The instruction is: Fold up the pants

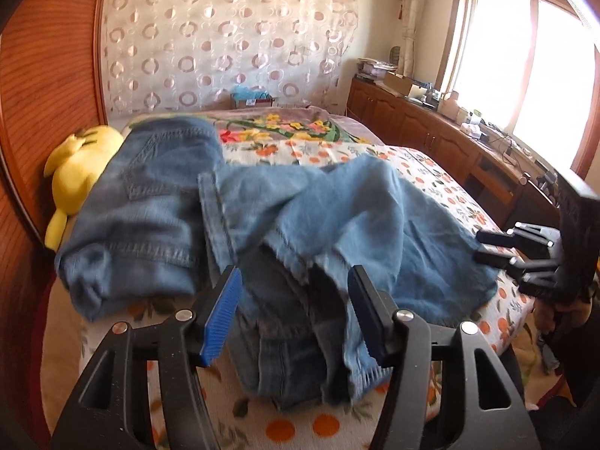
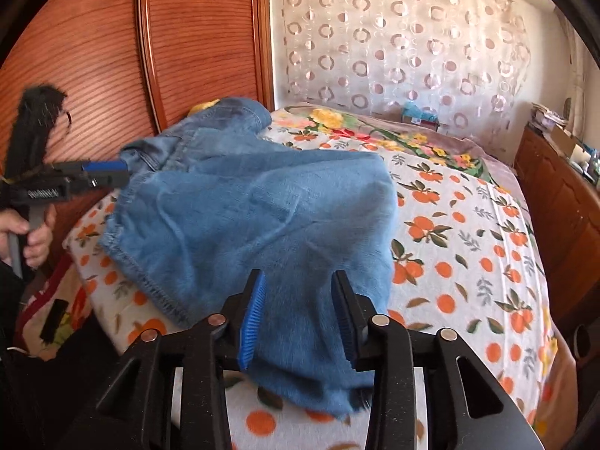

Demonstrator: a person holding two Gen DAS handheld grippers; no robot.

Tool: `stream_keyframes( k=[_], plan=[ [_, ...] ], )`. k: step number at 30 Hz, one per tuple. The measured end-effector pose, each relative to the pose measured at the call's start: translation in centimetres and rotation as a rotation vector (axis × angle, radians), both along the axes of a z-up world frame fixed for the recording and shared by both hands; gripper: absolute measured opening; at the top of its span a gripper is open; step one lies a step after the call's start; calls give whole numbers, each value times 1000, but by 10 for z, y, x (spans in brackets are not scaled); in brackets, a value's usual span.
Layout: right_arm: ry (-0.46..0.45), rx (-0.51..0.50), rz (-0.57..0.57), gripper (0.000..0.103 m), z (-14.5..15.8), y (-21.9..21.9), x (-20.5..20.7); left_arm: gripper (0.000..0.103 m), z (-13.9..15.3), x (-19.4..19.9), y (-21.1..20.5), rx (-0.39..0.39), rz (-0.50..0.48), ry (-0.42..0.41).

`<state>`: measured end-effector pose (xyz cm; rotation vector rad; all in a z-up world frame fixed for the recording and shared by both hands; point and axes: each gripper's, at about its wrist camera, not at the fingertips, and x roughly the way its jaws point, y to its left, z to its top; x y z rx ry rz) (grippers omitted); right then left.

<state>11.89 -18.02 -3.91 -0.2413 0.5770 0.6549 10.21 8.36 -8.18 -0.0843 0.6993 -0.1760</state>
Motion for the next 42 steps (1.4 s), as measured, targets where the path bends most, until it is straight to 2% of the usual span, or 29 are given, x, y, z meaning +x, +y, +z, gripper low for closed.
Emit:
stream_keyframes(
  k=[7, 9, 11, 13, 17, 22, 24, 26, 32, 36, 42],
  plan=[
    [41, 20, -2, 40, -26, 12, 20, 59, 2, 36, 3, 13, 2, -14],
    [39, 27, -1, 41, -30, 10, 23, 43, -2, 47, 3, 22, -10, 6],
    [37, 43, -3, 41, -32, 7, 23, 36, -9, 58, 1, 41, -27, 36],
    [38, 54, -6, 41, -34, 6, 27, 34, -16, 65, -3, 56, -43, 62],
    [30, 57, -6, 41, -37, 5, 24, 33, -32, 79, -8, 107, -31, 127],
    [48, 80, -2, 41, -38, 6, 27, 33, -41, 76, -12, 123, -36, 146],
    [43, 76, -4, 41, -38, 7, 27, 16, -37, 71, -15, 127, -51, 134],
    [44, 77, -5, 41, -38, 8, 28, 11, -31, 66, -17, 144, -55, 107],
    [51, 89, -5, 41, -39, 7, 30, 8, 6, 68, 7, 143, 11, 14],
    [52, 87, -6, 41, -39, 8, 29, 8, 23, 84, 24, 153, 43, -5],
    [54, 90, -7, 41, -39, 8, 29, 8, 17, 111, 25, 215, 48, 25]
  ],
)
